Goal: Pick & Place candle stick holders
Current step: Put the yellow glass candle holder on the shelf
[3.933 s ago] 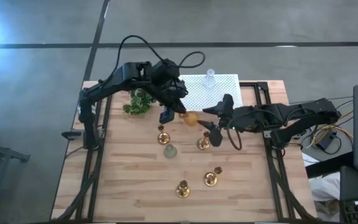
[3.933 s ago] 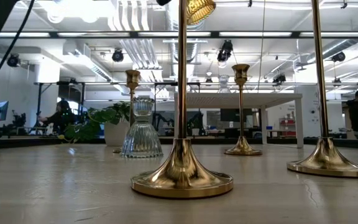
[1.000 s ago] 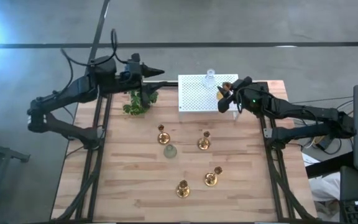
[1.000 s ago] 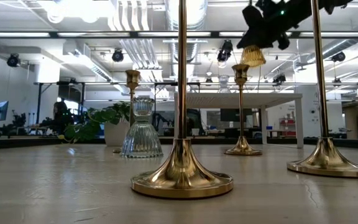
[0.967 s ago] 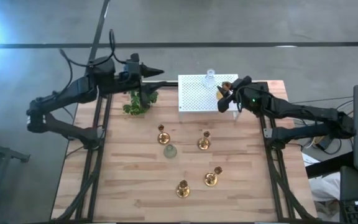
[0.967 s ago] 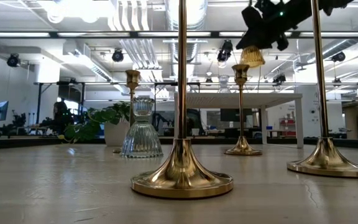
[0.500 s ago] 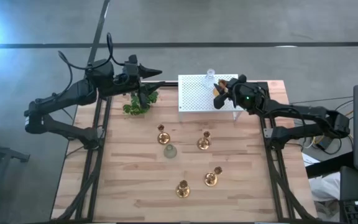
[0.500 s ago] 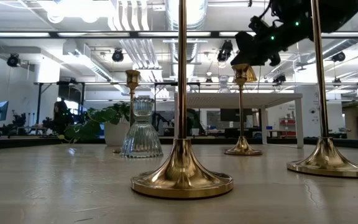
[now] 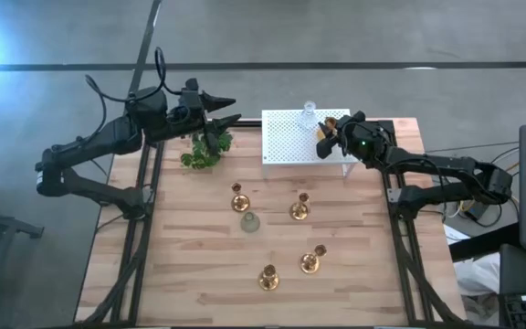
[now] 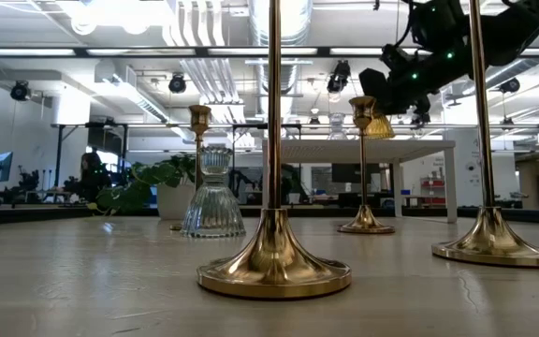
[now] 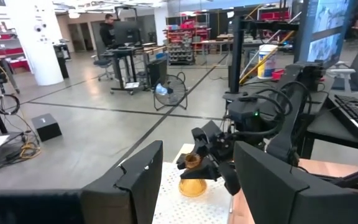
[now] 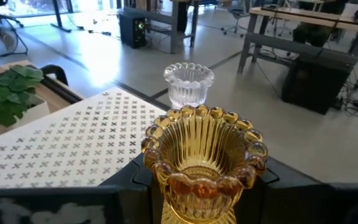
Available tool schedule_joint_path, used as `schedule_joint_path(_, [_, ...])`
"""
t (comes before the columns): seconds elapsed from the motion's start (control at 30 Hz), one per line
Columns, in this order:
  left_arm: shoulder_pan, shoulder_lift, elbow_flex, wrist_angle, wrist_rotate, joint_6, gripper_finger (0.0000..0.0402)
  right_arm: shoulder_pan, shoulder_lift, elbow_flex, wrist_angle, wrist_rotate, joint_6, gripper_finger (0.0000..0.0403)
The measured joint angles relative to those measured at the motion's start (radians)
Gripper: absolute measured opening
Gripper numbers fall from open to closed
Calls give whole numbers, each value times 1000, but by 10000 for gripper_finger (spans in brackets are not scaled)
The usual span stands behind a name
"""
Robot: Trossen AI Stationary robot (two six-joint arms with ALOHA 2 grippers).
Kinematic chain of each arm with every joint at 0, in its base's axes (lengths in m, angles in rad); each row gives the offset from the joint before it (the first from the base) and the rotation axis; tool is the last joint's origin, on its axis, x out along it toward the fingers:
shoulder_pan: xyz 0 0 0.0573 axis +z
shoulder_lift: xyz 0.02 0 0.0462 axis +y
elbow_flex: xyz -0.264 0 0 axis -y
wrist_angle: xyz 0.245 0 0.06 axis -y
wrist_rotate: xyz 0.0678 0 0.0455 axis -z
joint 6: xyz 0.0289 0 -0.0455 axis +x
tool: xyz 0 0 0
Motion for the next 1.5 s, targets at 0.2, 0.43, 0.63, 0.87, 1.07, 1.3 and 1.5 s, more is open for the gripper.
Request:
schedule_joint_path(0.2, [0,0,0,0,0,0,204,-16,49,0,75,-24,7,116])
schedule_joint_path(0.43, [0,0,0,0,0,0,204,-17,113,0,96,-25,33,116])
schedule_joint_path(0.63, [0,0,0,-1,0,0,204,-19,130,0,108,-24,38,116])
schedule_joint_path(0.87, [0,0,0,-1,0,0,204,-19,121,0,91,-13,36,116])
schedule_joint_path(1.07, [0,0,0,-1,0,0,204,-21,120,1,76,-11,57,116])
schedule_joint_path(1.3, [0,0,0,-1,0,0,204,-21,121,0,62,5,79,171])
schedule_joint_path(1.5, [0,1,0,-1,0,0,204,-21,119,-2,57,6,81,195])
